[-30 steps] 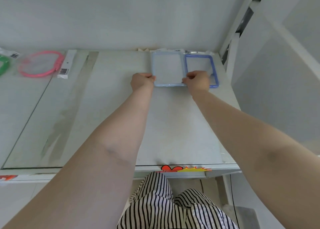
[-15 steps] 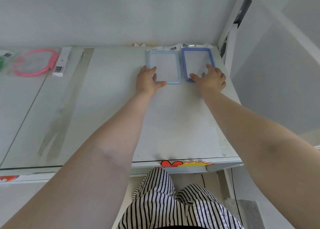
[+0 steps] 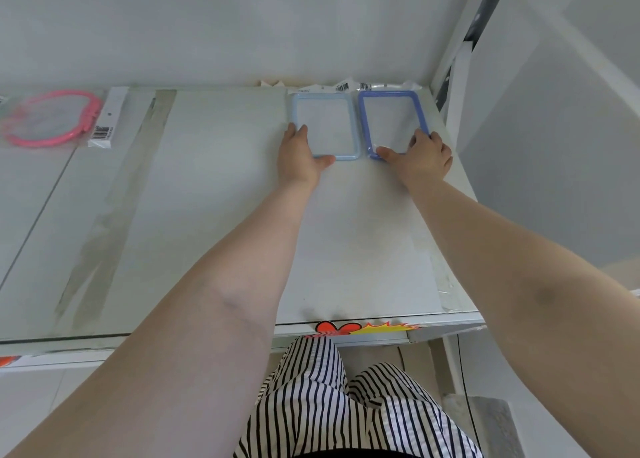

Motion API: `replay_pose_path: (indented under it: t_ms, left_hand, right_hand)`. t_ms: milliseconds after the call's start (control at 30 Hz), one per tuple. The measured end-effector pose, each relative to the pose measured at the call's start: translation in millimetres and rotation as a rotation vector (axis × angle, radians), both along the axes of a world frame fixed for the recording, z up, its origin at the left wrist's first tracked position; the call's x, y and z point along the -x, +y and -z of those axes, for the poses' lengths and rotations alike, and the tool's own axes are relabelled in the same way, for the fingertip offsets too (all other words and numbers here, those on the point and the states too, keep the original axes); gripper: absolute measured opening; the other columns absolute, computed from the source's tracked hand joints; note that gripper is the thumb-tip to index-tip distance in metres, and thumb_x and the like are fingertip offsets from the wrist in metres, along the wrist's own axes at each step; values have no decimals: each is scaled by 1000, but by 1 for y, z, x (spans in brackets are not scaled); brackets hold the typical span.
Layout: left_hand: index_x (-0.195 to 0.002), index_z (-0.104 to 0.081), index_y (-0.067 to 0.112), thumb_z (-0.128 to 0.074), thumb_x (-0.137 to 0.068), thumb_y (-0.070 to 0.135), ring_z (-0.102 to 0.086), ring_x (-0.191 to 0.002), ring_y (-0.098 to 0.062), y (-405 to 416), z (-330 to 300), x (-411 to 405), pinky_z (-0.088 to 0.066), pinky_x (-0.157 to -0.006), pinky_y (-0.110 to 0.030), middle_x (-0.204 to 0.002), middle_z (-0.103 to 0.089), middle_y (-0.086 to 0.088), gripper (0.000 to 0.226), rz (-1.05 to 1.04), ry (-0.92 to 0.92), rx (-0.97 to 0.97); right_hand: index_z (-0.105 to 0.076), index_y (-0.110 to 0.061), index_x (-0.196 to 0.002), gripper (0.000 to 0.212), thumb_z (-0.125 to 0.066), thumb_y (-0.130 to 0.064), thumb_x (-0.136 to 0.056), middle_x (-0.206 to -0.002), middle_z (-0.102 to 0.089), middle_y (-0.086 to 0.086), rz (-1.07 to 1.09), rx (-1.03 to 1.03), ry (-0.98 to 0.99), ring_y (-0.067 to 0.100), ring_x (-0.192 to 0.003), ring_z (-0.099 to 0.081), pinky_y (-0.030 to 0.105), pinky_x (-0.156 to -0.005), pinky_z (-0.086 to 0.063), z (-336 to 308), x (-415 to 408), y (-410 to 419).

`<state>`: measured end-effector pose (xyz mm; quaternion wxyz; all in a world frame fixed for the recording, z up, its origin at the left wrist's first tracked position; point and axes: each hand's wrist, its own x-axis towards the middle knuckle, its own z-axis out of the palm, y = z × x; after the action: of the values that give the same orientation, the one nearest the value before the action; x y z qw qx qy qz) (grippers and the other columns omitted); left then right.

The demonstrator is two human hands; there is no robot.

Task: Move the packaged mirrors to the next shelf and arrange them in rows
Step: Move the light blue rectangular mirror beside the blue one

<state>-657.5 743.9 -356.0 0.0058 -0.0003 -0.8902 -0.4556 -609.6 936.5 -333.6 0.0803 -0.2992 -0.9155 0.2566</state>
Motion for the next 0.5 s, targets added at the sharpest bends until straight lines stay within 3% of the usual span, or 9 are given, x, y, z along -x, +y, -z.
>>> replay_pose_path:
  t_ms: [367,500]
  left_hand:
    - [-146,-31,5,-81,-71,23,-31,-144,-21,0,-2,0,-27,-118,-32,-157,-24,-14,92,-8,22,31]
    - [-147,-27,8,-76,-75,34,-20,-147,-27,-1,-5,-3,-18,-120,-40,-158,-20,-17,91,15,30,205]
  right_hand:
    - [-50,-12,-129,85,-67,-68,-67,-144,-42,9,9,2,19,34,-134,-34,45,-113,-27,0,0,-2]
    - [-50,-16,-131,81,-69,-65,-69,-154,-29,7,36,4,14,32,-143,-22,46,-116,-21,-4,-2,-6]
